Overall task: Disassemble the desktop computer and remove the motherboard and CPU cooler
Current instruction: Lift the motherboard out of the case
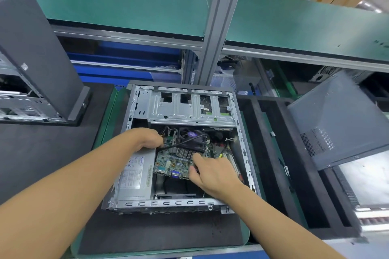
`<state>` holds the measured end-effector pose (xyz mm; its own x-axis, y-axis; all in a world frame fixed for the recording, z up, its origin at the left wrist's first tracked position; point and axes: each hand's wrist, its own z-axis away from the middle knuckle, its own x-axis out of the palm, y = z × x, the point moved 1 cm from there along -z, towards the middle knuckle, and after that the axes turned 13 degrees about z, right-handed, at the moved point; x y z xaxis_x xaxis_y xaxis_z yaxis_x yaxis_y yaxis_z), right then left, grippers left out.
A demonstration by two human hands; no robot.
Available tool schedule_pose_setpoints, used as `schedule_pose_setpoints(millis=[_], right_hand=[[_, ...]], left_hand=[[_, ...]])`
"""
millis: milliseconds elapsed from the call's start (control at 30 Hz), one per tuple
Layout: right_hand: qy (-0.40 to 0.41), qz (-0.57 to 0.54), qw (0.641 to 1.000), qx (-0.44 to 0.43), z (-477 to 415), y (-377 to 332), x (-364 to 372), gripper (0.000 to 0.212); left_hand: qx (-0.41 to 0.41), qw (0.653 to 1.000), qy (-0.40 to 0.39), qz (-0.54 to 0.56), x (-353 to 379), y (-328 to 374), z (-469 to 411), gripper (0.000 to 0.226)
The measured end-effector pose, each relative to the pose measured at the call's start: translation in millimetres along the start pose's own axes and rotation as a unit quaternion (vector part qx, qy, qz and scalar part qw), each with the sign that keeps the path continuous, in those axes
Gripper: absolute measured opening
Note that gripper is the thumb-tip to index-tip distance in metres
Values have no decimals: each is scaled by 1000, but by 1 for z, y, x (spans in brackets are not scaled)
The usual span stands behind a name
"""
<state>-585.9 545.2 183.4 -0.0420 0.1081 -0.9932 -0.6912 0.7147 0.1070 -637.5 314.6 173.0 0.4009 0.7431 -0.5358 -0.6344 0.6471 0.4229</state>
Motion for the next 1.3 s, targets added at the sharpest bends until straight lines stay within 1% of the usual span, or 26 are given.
schedule_pose_setpoints(millis=[167, 300, 367, 500, 567, 667, 733, 867, 967, 1067, 1200, 1300], right_hand=[[9, -8, 1000, 13, 6, -5, -10, 26], [8, -25, 999, 32, 11, -8, -14, 30], [6, -41, 998, 49, 12, -6, -19, 32], [15, -84, 992, 93, 10, -5, -33, 41], [7, -89, 991, 103, 8, -6, -38, 40], [-2, -80, 991, 105, 7, -4, -41, 35], [2, -65, 993, 102, 6, -6, -42, 37], [30, -65, 993, 96, 7, -20, -44, 42], [43, -69, 990, 115, 5, -19, -49, 38], [40, -75, 988, 126, 5, -12, -56, 35], [37, -107, 986, 121, 7, -3, -73, 47], [26, -148, 982, 116, 9, 5, -87, 47]], left_hand=[[20, 999, 26, -5, 1, 0, -1, 47], [20, 999, 27, -15, 2, -1, 2, 52], [19, 999, 27, -5, 2, -1, 4, 51], [26, 999, 12, 45, 1, -1, 4, 34], [35, 997, 8, 64, 0, -1, 2, 27], [38, 997, 17, 70, -1, -2, 3, 29], [35, 997, 18, 60, -1, -4, 4, 30], [33, 998, 15, 58, -3, -7, 4, 31], [52, 998, 19, 40, -5, -5, 5, 32], [78, 996, 6, 33, -6, -2, 8, 32], [106, 993, -25, 37, -11, 1, 17, 34], [125, 988, -54, 73, -17, 1, 20, 32]])
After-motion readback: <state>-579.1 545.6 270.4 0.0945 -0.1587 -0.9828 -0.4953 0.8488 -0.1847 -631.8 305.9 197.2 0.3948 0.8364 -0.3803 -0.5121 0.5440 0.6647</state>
